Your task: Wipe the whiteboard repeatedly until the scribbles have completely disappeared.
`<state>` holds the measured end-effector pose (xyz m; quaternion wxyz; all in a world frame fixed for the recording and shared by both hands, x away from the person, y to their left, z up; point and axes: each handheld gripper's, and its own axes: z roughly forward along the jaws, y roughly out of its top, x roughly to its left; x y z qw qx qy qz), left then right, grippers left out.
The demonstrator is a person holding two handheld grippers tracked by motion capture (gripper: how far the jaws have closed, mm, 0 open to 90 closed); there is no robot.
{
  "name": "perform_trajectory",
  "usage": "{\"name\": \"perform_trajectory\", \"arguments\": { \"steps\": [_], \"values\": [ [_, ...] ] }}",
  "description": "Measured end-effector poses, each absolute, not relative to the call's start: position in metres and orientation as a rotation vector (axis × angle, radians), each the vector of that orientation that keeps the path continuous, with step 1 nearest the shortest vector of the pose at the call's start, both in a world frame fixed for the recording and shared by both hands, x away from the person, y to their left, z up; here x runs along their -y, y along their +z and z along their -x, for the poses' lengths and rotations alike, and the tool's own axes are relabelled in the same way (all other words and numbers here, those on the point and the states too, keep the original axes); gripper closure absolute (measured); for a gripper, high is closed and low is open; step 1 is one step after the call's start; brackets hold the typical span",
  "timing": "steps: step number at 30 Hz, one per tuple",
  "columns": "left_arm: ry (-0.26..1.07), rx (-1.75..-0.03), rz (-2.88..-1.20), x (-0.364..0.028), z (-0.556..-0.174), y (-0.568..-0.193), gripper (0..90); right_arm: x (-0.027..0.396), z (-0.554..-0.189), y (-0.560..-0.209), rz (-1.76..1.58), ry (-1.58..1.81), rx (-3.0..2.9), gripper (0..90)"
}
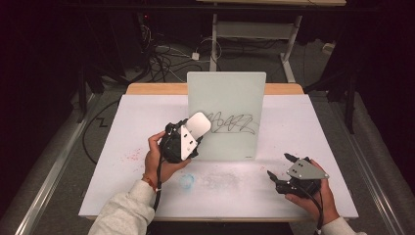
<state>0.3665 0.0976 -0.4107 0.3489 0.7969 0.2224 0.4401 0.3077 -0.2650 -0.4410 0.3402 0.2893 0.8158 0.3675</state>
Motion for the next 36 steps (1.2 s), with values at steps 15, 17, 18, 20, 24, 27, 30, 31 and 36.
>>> {"name": "perform_trajectory", "arguments": {
  "steps": [15, 17, 18, 20, 24, 27, 30, 31, 36],
  "values": [
    [1.206, -0.630, -2.026, -0.060, -0.367, -0.407, 29.2, 0.264, -0.308, -0.442, -0.756, 0.959, -2.128, 22.8],
    [1.213, -0.640, -2.013, -0.055, -0.368, -0.406, 29.2, 0.264, -0.309, -0.442, -0.754, 0.959, -2.131, 22.8],
    [1.220, -0.642, -2.010, -0.052, -0.368, -0.406, 29.2, 0.264, -0.309, -0.442, -0.752, 0.960, -2.134, 22.8],
    [1.223, -0.649, -1.999, -0.047, -0.369, -0.406, 29.2, 0.263, -0.308, -0.442, -0.750, 0.964, -2.137, 22.8],
    [1.233, -0.673, -1.974, -0.035, -0.369, -0.407, 29.2, 0.263, -0.308, -0.442, -0.747, 0.974, -2.135, 22.8],
    [1.251, -0.678, -1.967, -0.023, -0.369, -0.408, 29.1, 0.263, -0.308, -0.442, -0.744, 0.975, -2.138, 22.8],
    [1.271, -0.674, -1.971, -0.011, -0.368, -0.409, 29.2, 0.263, -0.307, -0.442, -0.740, 0.978, -2.138, 22.8],
    [1.286, -0.669, -1.974, -0.007, -0.368, -0.410, 29.2, 0.263, -0.307, -0.442, -0.741, 0.987, -2.139, 22.8],
    [1.286, -0.628, -2.000, 0.011, -0.366, -0.417, 29.1, 0.264, -0.307, -0.442, -0.736, 0.989, -2.142, 22.8]
  ]
}}
